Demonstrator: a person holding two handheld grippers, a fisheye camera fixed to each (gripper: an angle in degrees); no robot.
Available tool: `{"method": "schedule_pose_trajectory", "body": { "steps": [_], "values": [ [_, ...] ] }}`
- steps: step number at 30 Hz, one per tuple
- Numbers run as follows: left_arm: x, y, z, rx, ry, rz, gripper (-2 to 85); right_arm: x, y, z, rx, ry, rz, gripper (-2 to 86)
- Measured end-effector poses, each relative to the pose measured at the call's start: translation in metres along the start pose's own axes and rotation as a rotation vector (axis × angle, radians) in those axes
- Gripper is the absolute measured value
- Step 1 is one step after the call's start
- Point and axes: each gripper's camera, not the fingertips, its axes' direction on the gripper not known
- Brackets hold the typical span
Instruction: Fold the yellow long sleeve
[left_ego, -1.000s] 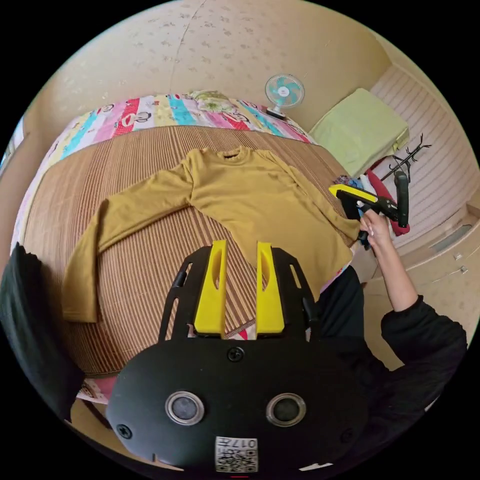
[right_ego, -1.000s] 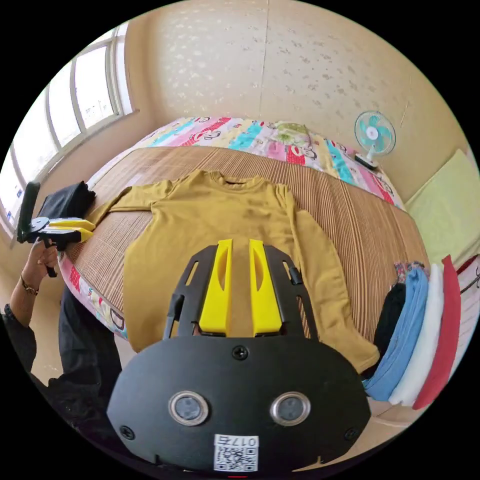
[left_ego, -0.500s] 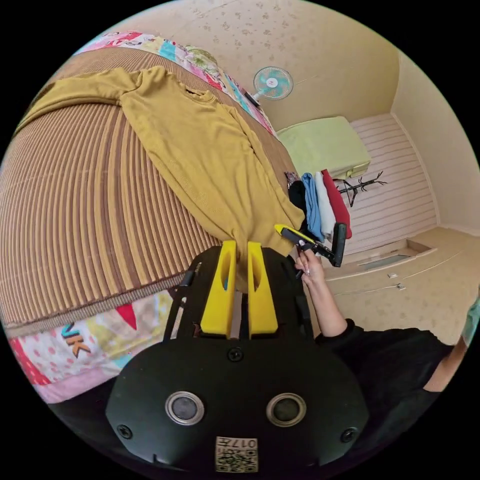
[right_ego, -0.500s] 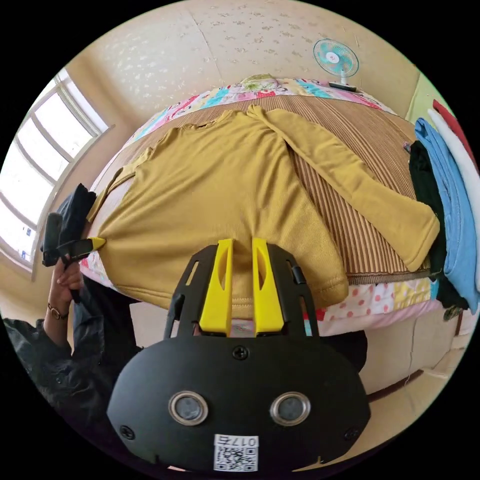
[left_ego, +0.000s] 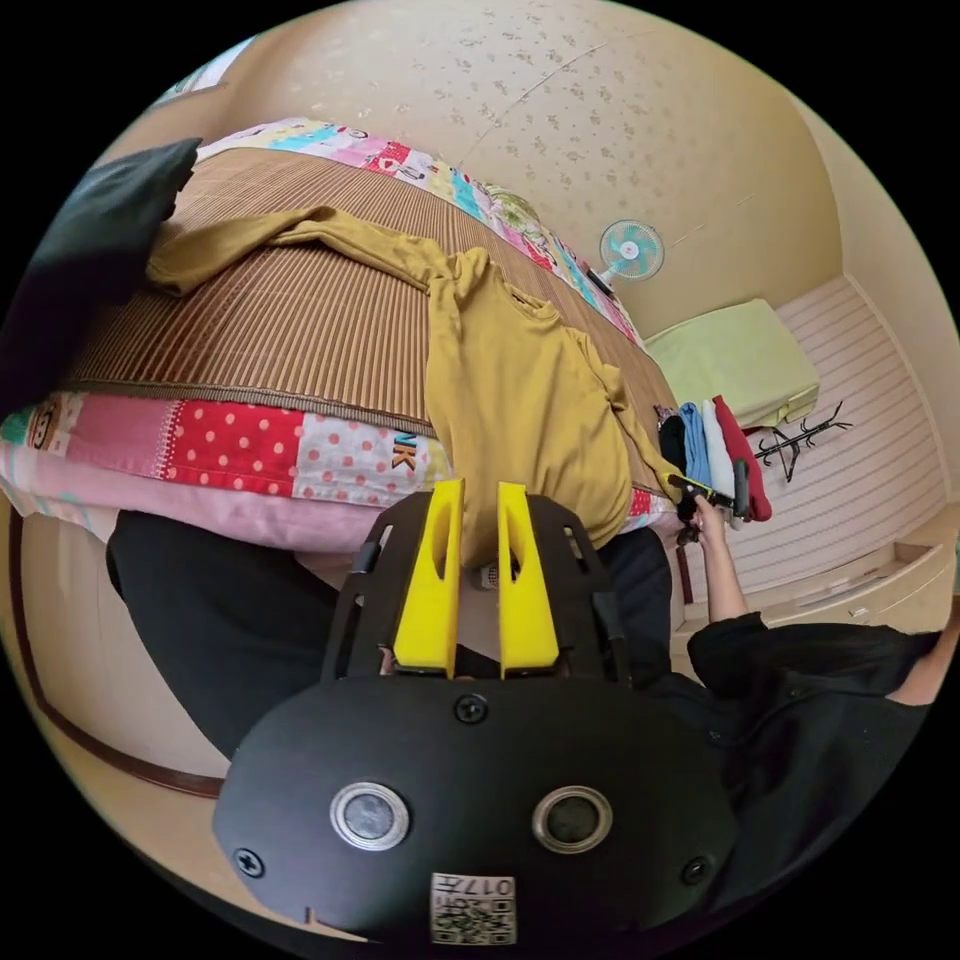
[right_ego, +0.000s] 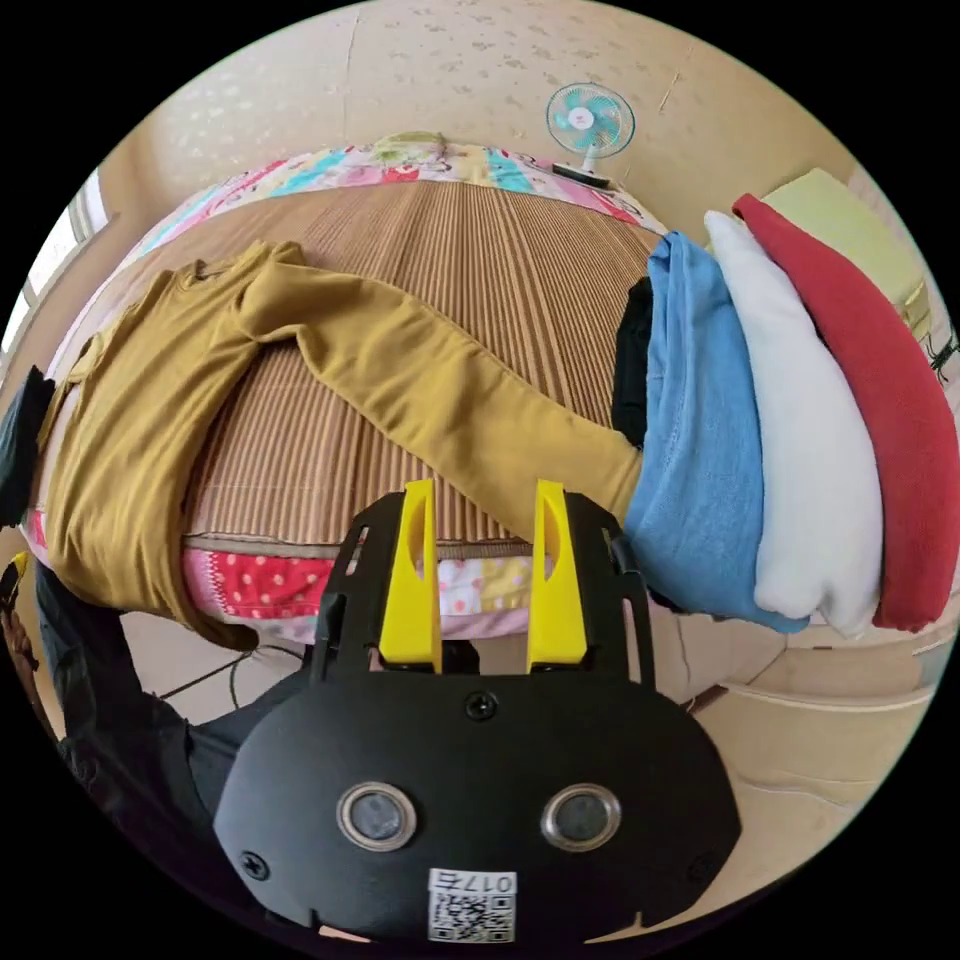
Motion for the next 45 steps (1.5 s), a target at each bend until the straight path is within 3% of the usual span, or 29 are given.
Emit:
{"method": "schedule_pose_trajectory", "body": {
  "steps": [2, 5, 9, 11, 15, 17, 20, 22, 25, 30, 35, 38, 41, 45],
  "values": [
    [0.003, -0.006, 0.005, 0.005, 0.044, 0.004, 5.7, 0.013, 0.004, 0.000, 0.058, -0.106, 0.076, 10.8],
    [0.009, -0.011, 0.011, 0.009, 0.118, 0.009, 5.1, 0.012, 0.009, -0.024, 0.072, 0.038, 0.180, 4.8],
    [0.010, -0.007, 0.014, -0.009, 0.154, 0.014, 4.4, -0.020, -0.003, -0.133, 0.419, 0.234, 0.300, 3.8],
    [0.009, -0.005, 0.015, -0.027, 0.142, 0.021, 4.3, -0.044, -0.014, -0.184, 0.616, 0.224, 0.316, 3.8],
    [0.003, 0.007, 0.005, -0.018, 0.156, 0.006, 4.2, -0.137, -0.040, -0.262, 0.998, -0.064, 0.092, 4.0],
    [-0.001, 0.015, 0.000, -0.007, 0.140, -0.018, 4.2, -0.192, -0.055, -0.271, 1.037, -0.229, -0.071, 4.6],
    [-0.011, 0.030, -0.008, 0.005, 0.128, -0.061, 4.3, -0.290, -0.076, -0.249, 0.857, -0.635, -0.429, 6.4],
    [-0.018, 0.037, -0.013, 0.010, 0.121, -0.089, 4.2, -0.333, -0.068, -0.226, 0.738, -0.730, -0.544, 8.0],
    [-0.028, 0.047, -0.025, 0.042, 0.104, -0.122, 4.2, -0.346, -0.039, -0.187, 0.714, -0.715, -0.499, 8.6],
    [-0.034, 0.048, -0.022, 0.029, 0.006, -0.097, 4.5, -0.287, -0.035, -0.127, 0.553, -0.476, -0.232, 9.1],
    [-0.007, 0.017, 0.021, -0.025, 0.059, -0.002, 5.2, -0.237, -0.068, -0.106, 0.448, -0.525, -0.111, 11.6],
    [0.027, 0.002, 0.053, -0.048, 0.091, 0.069, 5.2, -0.244, -0.099, -0.108, 0.375, -0.591, -0.167, 13.5],
    [0.061, 0.001, 0.079, -0.075, 0.108, 0.128, 5.1, -0.274, -0.135, -0.082, 0.115, -0.408, -0.204, 10.7],
    [0.079, 0.016, 0.094, -0.104, 0.117, 0.147, 5.1, -0.228, -0.121, -0.102, 0.260, -0.542, -0.150, 4.8]
  ]
}}
